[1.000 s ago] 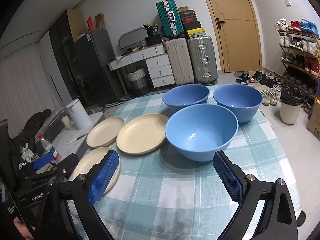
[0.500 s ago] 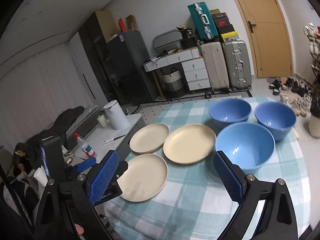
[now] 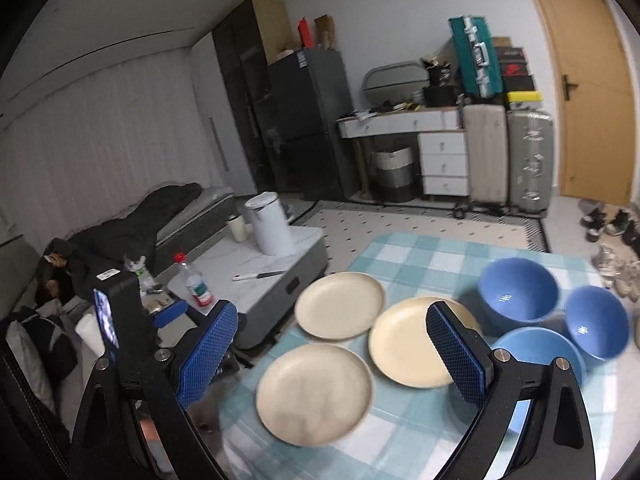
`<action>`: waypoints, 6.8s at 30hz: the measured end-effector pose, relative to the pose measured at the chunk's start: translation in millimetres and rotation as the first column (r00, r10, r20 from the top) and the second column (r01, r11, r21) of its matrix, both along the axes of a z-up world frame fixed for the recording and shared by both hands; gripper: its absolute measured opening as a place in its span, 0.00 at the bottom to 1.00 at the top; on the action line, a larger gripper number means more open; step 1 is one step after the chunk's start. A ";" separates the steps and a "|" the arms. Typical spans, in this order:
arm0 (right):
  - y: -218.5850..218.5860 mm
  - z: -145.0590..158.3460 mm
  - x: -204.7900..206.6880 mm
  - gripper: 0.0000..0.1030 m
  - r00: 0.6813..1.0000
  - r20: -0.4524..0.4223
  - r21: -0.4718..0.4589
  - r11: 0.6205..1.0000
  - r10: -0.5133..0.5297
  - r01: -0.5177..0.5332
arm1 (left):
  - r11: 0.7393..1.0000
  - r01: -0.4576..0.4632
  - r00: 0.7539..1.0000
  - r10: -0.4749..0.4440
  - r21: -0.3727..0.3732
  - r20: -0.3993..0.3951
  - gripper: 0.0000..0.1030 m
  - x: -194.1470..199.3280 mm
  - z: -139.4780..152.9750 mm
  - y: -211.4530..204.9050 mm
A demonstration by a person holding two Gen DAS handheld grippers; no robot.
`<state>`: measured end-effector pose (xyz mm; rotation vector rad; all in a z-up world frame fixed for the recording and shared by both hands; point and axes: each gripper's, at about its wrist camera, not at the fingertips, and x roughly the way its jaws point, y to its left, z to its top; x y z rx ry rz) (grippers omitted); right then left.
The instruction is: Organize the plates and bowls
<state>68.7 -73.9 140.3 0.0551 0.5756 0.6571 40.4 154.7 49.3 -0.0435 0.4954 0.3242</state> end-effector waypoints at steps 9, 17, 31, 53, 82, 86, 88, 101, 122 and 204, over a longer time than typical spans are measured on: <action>48.7 -4.6 90.6 0.95 0.999 0.042 -0.047 0.999 -0.021 0.023 | 0.997 -0.073 0.991 0.071 -0.013 -0.117 1.00 66.1 -29.1 48.8; 95.7 -46.8 193.6 0.95 0.998 -0.061 -0.090 0.996 -0.021 0.015 | 0.997 -0.071 0.982 0.067 -0.017 -0.179 1.00 119.4 -53.5 65.0; 150.8 -162.4 316.8 0.86 0.957 -0.290 -0.175 0.983 -0.004 -0.049 | 0.995 -0.037 0.946 0.007 -0.087 -0.324 1.00 189.8 -105.4 91.6; 189.4 -269.5 345.3 0.74 0.926 -0.376 -0.464 0.872 -0.035 -0.155 | 0.972 -0.004 0.905 -0.096 -0.235 -0.414 0.99 224.1 -159.2 102.3; 182.5 -287.4 350.1 0.27 0.876 -0.478 -0.463 0.865 -0.060 -0.193 | 0.891 0.074 0.871 -0.276 -0.448 -0.406 0.16 219.3 -183.9 104.0; 180.6 -287.3 350.3 0.23 0.874 -0.482 -0.455 0.871 -0.066 -0.186 | 0.895 0.074 0.871 -0.272 -0.441 -0.408 0.15 217.4 -182.8 104.0; 178.5 -286.4 350.6 0.20 0.874 -0.481 -0.451 0.874 -0.069 -0.179 | 0.896 0.079 0.872 -0.275 -0.437 -0.405 0.14 217.5 -182.1 104.1; 174.6 -283.0 349.2 0.17 0.864 -0.499 -0.425 0.888 -0.067 -0.177 | 0.890 0.083 0.869 -0.285 -0.449 -0.405 0.10 214.5 -178.6 108.4; 161.1 -279.7 352.6 0.16 0.823 -0.560 -0.352 0.927 -0.094 -0.133 | 0.884 0.051 0.879 -0.261 -0.465 -0.400 0.09 207.5 -175.6 108.9; 131.1 -226.9 268.7 0.11 0.788 -0.613 -0.268 0.953 -0.056 -0.141 | 0.910 0.061 0.834 -0.271 -0.409 -0.480 0.11 137.9 -122.8 86.5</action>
